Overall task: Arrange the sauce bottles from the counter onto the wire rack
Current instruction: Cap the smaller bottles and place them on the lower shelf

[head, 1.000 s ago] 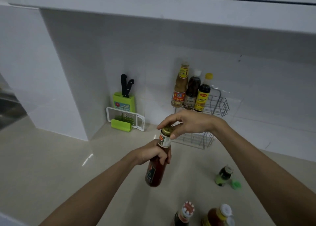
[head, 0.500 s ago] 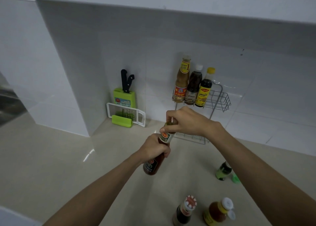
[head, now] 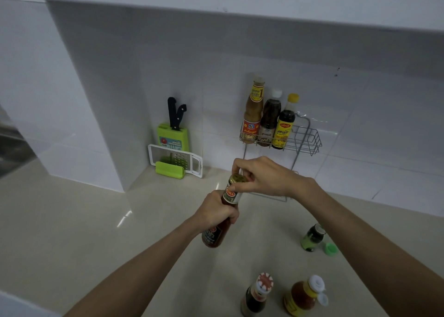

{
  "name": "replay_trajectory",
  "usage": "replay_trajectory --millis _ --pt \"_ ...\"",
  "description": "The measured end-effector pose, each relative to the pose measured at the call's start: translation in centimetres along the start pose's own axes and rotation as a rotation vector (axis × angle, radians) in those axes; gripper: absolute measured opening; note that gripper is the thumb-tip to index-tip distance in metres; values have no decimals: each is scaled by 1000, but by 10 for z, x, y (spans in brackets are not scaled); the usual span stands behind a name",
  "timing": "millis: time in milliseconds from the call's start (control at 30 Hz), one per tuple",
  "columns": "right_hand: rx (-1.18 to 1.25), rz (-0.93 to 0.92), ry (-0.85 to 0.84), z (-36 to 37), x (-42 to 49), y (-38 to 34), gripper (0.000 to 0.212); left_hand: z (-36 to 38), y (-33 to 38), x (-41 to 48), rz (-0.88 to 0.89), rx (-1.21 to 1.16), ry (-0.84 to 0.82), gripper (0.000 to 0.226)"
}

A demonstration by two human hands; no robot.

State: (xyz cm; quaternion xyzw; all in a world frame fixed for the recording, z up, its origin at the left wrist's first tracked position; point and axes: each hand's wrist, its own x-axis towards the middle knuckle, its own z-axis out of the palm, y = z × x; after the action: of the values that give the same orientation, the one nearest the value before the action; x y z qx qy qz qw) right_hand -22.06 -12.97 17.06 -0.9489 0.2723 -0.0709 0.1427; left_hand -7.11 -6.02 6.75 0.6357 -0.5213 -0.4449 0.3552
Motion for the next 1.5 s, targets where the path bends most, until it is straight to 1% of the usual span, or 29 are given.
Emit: replay_trajectory --millis 100,167,233,333,367,433,500,533,600,700,733,767,800,833,900,933,967,1033,1067,1100,1133,1200,1233,1267,1300,1333,1367,1433,1500 --pt "77 -12 -78 -5 -3 7 32 -1 1 -3 33 -23 -145 10" --pt "136 -36 -137 -9 -3 9 31 -2 4 -6 54 -50 -217 14" --pt "187 -44 -188 -14 -3 9 36 -2 6 -6 67 -55 -245 20" --pt "232 -11 -202 -19 -4 9 38 3 3 -4 56 -54 -228 15" --pt "200 7 -176 -17 -5 9 37 5 3 -3 44 -55 -194 13" --pt "52 38 -78 -7 -7 6 42 10 3 -2 23 -66 -107 11" --pt "-130 17 17 8 -11 4 46 12 4 -1 32 -71 -88 13" --pt "-225 -12 49 11 -13 3 47 12 5 -1 52 -58 -113 14" --pt "-378 -96 75 8 -17 3 50 8 10 -2 109 -33 -225 17" --pt "-450 -243 55 1 -20 2 49 -1 19 -7 149 -24 -428 19" --pt "-469 -279 56 2 -21 1 46 -3 21 -8 152 -24 -461 19" --pt "-493 -290 68 5 -21 0 43 -4 21 -8 149 -22 -455 19" --pt "-518 -267 94 8 -22 -1 40 -2 19 -7 135 -21 -399 18" --pt "-531 -203 125 12 -22 -2 38 1 17 -7 110 -17 -291 16" --pt "-503 -4 185 23 -20 -8 35 10 13 -6 40 12 5 13" --pt "-468 109 214 32 -18 -12 34 14 12 -6 18 43 125 13" --pt "-432 211 231 40 -15 -16 32 17 11 -6 5 78 195 13" --pt "-352 322 251 51 -10 -19 31 18 5 -6 5 121 215 14" --pt "-307 315 254 51 -10 -18 34 15 3 -6 10 113 163 15" --pt "-278 256 232 47 -12 -15 39 10 2 -5 22 85 66 16" --pt "-288 146 189 41 -14 -13 43 3 2 -5 48 55 -74 17" --pt "-379 -138 117 24 -17 -12 45 -8 7 -8 100 23 -370 19" --pt "-422 -241 106 17 -17 -13 45 -10 10 -9 112 29 -463 20" --pt "-450 -290 101 15 -16 -13 42 -11 13 -11 118 36 -503 20" --pt "-458 -304 115 15 -14 -13 36 -10 14 -11 113 35 -484 19" --pt "-458 -280 137 18 -13 -14 31 -7 12 -11 100 25 -414 18" --pt "-454 -235 170 24 -13 -14 27 -2 10 -11 79 19 -305 18" --pt "-459 -106 235 36 -14 -14 28 5 3 -10 29 51 -68 15" --pt "-441 35 263 47 -15 -14 30 11 -1 -10 -14 98 69 16"
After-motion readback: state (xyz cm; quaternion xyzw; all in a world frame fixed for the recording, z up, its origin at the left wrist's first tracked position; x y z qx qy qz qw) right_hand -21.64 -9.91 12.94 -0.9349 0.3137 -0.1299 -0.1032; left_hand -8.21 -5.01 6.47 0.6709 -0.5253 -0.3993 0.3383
